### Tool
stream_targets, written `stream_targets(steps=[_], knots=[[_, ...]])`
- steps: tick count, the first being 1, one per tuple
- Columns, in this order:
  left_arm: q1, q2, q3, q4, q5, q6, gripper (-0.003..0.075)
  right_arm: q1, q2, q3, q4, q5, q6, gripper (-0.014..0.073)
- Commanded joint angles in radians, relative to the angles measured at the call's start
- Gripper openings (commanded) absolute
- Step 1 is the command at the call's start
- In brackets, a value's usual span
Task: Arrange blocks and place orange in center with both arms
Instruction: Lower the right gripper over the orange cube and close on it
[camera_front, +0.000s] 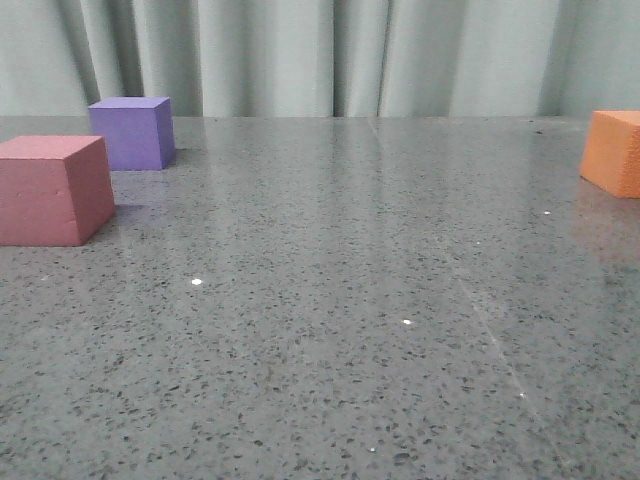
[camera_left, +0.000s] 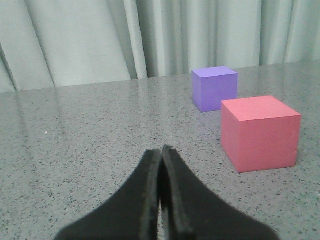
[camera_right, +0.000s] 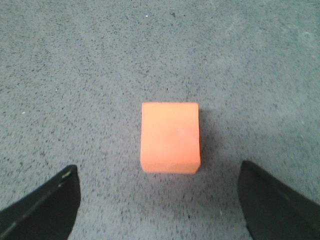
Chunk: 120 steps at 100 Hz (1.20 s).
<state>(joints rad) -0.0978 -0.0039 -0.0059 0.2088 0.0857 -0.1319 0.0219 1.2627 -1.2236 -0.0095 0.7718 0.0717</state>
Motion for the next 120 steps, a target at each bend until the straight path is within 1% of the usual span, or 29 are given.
stream_targets(steps=[1, 17, 29, 45, 63, 101, 120], knots=[[-0.009, -0.032, 0.056, 0.001, -0.074, -0.007, -0.0019, -0.006, 0.058, -0.112, 0.001, -0.028, -0.031, 0.0635], [-0.009, -0.032, 0.056, 0.001, -0.074, -0.007, -0.0019, -0.006, 0.182, -0.223, 0.001, 0.011, -0.047, 0.0635], [-0.009, -0.032, 0.056, 0.001, -0.074, -0.007, -0.0019, -0.006, 0.248, -0.26, 0.001, 0.026, -0.047, 0.0635], [-0.009, -0.032, 0.056, 0.001, -0.074, -0.007, -0.0019, -0.008, 0.305, -0.269, 0.001, 0.037, -0.047, 0.0635], [-0.009, -0.032, 0.056, 0.001, -0.074, -0.007, -0.0019, -0.03, 0.331, -0.269, 0.001, 0.042, -0.047, 0.0635], [-0.009, -0.032, 0.056, 0.001, -0.074, -0.007, -0.0019, -0.03, 0.399, -0.269, 0.001, 0.053, -0.047, 0.0635], [-0.009, -0.032, 0.056, 0.001, -0.074, -0.007, -0.0019, -0.03, 0.445, -0.269, 0.002, 0.088, -0.047, 0.0635]])
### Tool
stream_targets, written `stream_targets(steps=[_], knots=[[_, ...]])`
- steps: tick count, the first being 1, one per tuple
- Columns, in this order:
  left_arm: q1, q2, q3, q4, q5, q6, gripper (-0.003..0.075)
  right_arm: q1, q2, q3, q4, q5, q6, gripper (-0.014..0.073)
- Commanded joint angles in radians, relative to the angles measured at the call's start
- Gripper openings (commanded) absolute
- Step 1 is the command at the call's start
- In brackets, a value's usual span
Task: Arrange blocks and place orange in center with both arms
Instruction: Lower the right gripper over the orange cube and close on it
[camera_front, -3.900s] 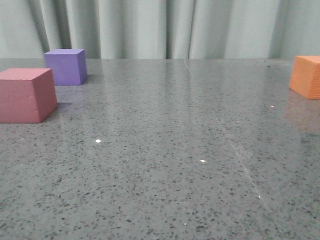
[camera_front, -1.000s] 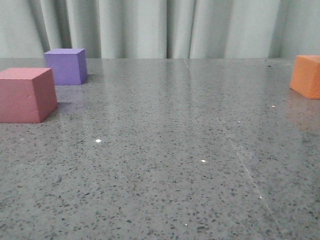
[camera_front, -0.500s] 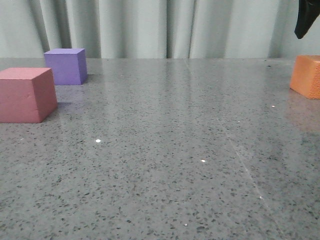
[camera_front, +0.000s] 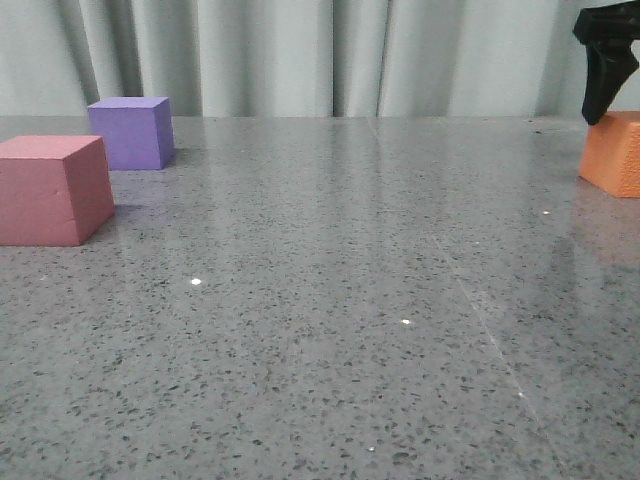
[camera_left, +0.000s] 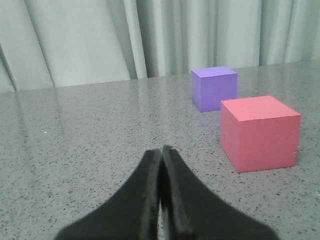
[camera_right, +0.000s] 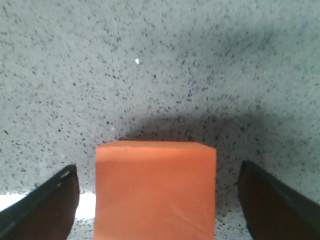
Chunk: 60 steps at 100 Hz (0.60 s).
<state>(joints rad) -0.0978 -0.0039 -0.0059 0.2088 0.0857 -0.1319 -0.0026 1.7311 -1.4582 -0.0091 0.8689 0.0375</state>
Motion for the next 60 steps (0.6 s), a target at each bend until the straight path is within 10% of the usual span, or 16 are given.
stream_targets(steps=[1, 26, 45, 60], knots=[[-0.009, -0.032, 0.056, 0.001, -0.074, -0.007, -0.0019, -0.006, -0.022, -0.035, 0.001, -0.006, -0.013, 0.0635], [-0.009, -0.032, 0.056, 0.001, -0.074, -0.007, -0.0019, -0.006, -0.001, -0.034, 0.009, 0.014, -0.013, 0.0599], [-0.009, -0.032, 0.056, 0.001, -0.074, -0.007, -0.0019, -0.006, -0.001, -0.034, 0.016, 0.022, -0.013, 0.0297], [-0.009, -0.032, 0.056, 0.001, -0.074, -0.007, -0.0019, -0.004, -0.012, -0.038, 0.049, 0.035, -0.013, 0.0244]])
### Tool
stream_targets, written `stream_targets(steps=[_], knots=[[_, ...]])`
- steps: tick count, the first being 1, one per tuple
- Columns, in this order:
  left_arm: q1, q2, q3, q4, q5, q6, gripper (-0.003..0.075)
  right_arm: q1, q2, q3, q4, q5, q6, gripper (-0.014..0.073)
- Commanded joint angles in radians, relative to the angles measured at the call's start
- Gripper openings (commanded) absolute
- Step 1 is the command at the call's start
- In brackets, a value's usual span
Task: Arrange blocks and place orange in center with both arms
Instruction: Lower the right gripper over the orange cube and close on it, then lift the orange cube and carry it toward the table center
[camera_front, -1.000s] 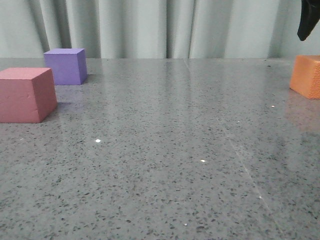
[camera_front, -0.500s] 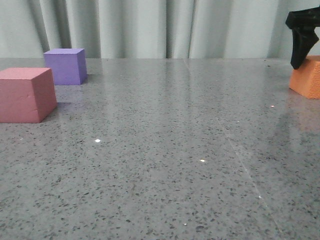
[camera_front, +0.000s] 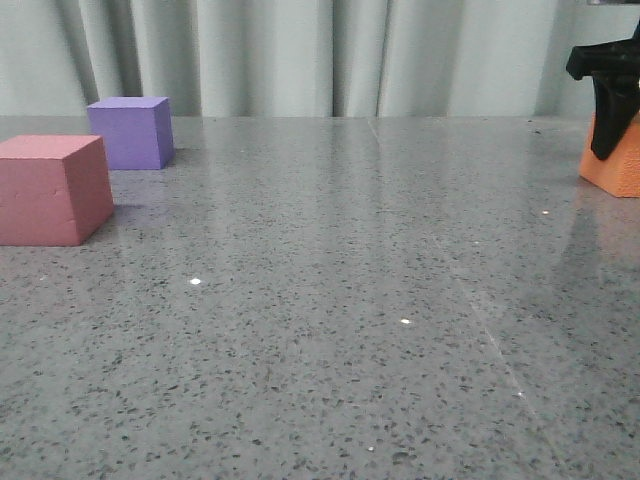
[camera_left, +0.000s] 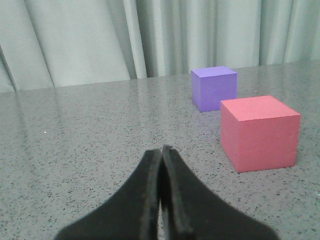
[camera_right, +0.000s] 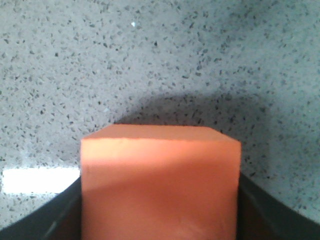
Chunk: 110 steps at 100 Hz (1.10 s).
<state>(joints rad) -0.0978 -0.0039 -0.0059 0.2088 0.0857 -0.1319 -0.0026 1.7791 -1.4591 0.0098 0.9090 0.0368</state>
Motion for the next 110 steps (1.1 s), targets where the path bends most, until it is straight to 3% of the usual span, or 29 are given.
stream_targets(steps=[1, 25, 61, 86, 110], knots=[[-0.009, -0.032, 0.056, 0.001, -0.074, -0.007, -0.0019, -0.003, -0.064, -0.039, 0.036, -0.002, -0.012, 0.0245], [-0.009, -0.032, 0.056, 0.001, -0.074, -0.007, -0.0019, 0.064, -0.121, -0.124, 0.116, 0.067, -0.005, 0.0245], [-0.009, -0.032, 0.056, 0.001, -0.074, -0.007, -0.0019, 0.344, -0.076, -0.257, 0.113, 0.049, 0.178, 0.0245], [-0.009, -0.032, 0.056, -0.003, -0.074, -0.007, -0.0019, 0.507, 0.039, -0.364, -0.069, 0.057, 0.408, 0.0245], [-0.009, -0.032, 0.056, -0.005, -0.074, -0.007, -0.0019, 0.572, 0.118, -0.415, -0.093, 0.053, 0.523, 0.0245]])
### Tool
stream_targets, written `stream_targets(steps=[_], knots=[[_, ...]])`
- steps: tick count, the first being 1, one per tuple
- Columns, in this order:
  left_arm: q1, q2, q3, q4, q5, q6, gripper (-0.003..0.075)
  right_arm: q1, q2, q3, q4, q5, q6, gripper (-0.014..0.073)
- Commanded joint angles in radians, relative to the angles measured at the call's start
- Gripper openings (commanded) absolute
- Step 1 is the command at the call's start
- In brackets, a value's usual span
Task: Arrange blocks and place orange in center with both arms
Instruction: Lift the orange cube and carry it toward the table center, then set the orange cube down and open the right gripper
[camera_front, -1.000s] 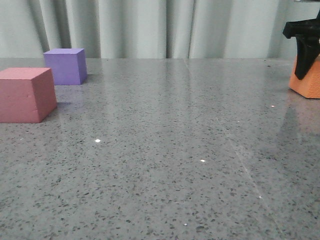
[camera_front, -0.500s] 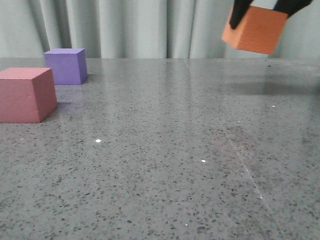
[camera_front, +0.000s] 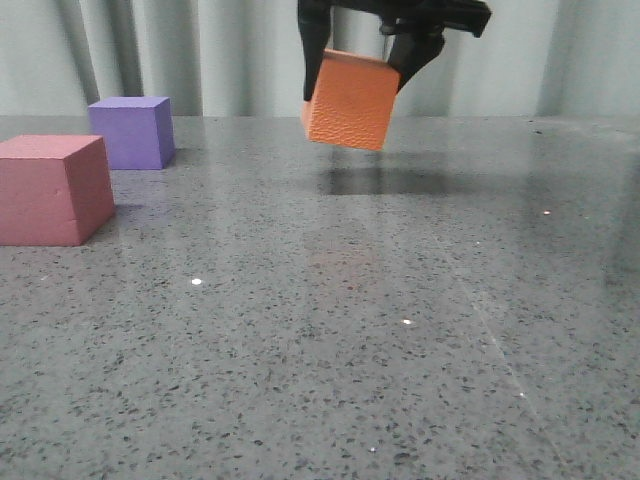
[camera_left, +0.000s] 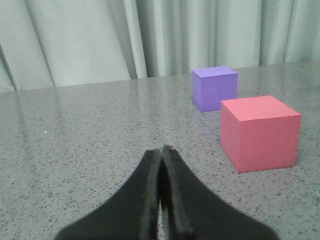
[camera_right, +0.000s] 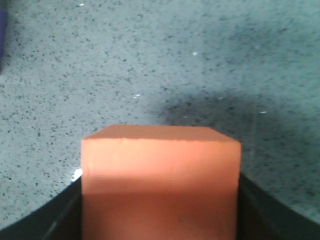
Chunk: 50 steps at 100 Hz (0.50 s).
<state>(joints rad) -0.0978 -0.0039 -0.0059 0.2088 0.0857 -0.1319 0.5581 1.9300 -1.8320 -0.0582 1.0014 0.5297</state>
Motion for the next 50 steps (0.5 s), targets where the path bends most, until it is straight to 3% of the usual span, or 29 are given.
stream_targets(steps=[1, 39, 50], knots=[[-0.009, -0.032, 0.056, -0.005, -0.074, -0.007, -0.0019, 0.011, -0.03, -0.042, -0.025, -0.039, 0.034, 0.0245], [-0.009, -0.032, 0.056, -0.007, -0.074, -0.007, -0.0019, 0.017, 0.031, -0.041, -0.032, -0.041, 0.051, 0.0252], [-0.009, -0.032, 0.056, -0.007, -0.074, -0.007, -0.0019, 0.017, 0.046, -0.041, -0.031, -0.039, 0.051, 0.0335]])
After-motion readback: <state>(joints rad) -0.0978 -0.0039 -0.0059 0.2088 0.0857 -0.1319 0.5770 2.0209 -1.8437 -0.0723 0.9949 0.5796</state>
